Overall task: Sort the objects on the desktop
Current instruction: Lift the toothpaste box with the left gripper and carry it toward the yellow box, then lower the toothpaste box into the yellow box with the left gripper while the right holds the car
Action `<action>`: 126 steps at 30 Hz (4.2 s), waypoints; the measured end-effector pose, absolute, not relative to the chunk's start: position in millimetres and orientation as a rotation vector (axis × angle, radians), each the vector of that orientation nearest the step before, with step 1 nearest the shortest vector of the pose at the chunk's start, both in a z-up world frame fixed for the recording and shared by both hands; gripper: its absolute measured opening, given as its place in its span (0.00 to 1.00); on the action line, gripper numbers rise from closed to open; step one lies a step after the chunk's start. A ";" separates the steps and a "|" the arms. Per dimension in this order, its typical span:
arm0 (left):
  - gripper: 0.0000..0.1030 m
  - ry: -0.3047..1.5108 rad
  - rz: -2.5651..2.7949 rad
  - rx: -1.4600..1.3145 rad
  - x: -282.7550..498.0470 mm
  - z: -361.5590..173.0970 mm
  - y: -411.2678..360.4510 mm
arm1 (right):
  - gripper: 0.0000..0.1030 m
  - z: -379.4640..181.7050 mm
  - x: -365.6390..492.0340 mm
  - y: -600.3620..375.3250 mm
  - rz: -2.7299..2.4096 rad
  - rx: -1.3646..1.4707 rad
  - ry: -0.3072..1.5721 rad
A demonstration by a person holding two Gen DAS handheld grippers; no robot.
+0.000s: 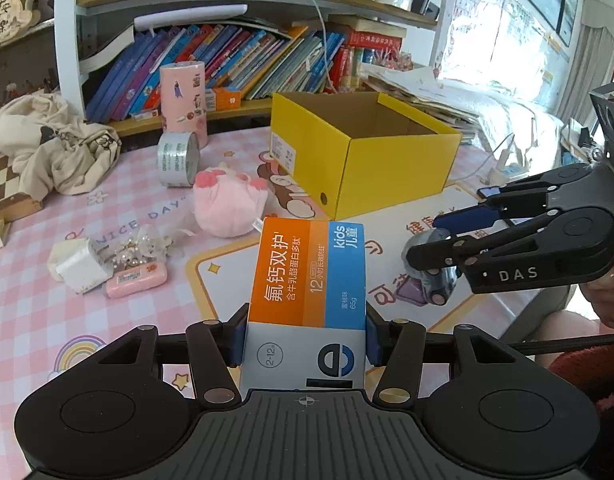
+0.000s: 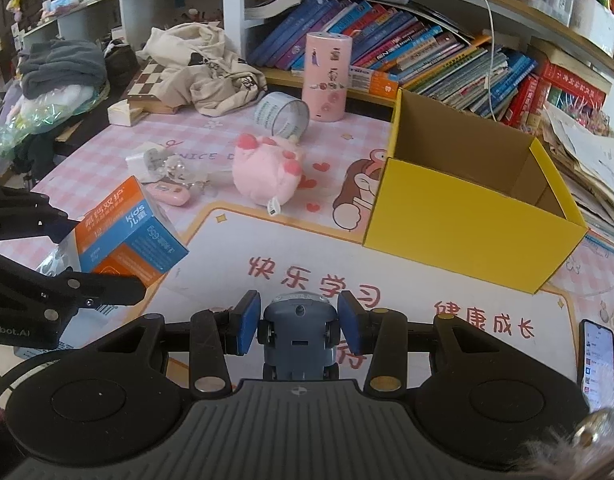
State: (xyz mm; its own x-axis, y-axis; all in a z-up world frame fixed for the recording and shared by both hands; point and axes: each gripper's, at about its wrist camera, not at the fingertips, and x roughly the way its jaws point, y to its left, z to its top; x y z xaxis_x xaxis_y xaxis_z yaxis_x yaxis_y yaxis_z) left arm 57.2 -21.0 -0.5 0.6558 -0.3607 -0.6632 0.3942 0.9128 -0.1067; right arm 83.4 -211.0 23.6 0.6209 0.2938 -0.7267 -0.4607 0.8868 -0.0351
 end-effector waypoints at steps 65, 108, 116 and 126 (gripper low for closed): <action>0.51 0.615 -0.441 0.115 161.2 57.5 -223.3 | 0.39 77.4 194.1 -405.0 0.604 -0.149 0.649; 0.50 0.753 -0.349 0.214 323.5 12.1 -240.6 | 0.39 -6.5 374.1 -352.3 0.769 -0.571 0.857; 0.50 0.776 -0.344 0.328 341.6 4.3 -255.5 | 0.39 -11.4 380.6 -346.5 0.786 -0.571 0.889; 0.50 0.848 -0.353 0.349 343.1 -13.1 -257.5 | 0.39 -16.4 384.2 -350.2 0.787 -0.552 0.914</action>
